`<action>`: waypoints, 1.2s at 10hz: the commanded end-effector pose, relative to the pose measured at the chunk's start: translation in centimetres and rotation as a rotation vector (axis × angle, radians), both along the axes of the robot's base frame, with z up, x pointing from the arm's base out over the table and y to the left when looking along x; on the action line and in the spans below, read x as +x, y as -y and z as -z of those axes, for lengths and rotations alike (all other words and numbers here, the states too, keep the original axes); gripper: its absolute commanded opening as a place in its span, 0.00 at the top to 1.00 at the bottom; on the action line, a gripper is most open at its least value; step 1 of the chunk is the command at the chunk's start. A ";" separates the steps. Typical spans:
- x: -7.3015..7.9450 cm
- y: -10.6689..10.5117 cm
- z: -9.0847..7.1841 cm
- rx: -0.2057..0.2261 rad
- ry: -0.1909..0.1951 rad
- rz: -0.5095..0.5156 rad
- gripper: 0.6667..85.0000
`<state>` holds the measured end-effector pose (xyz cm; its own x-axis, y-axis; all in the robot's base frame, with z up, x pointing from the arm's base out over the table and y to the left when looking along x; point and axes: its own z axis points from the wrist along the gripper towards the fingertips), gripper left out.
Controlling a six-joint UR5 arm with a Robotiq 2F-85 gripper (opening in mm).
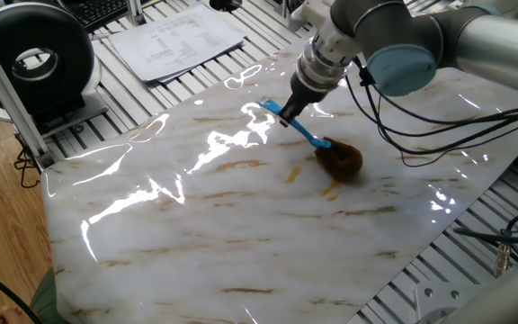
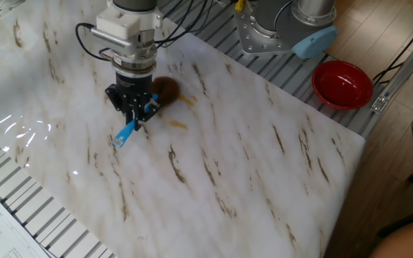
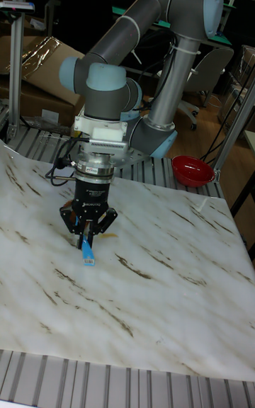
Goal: Scrub the table with a brush
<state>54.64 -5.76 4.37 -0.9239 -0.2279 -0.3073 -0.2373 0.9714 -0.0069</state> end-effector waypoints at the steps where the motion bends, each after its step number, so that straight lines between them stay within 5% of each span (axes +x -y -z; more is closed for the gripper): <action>1: -2.2 1.6 -0.3 -0.025 -0.008 -0.002 1.00; 5: -4.4 3.9 0.8 -0.044 0.017 -0.013 1.00; 9: -5.0 1.0 0.8 0.117 0.031 0.093 1.00; 12: -3.5 -0.5 0.6 0.155 0.083 0.118 1.00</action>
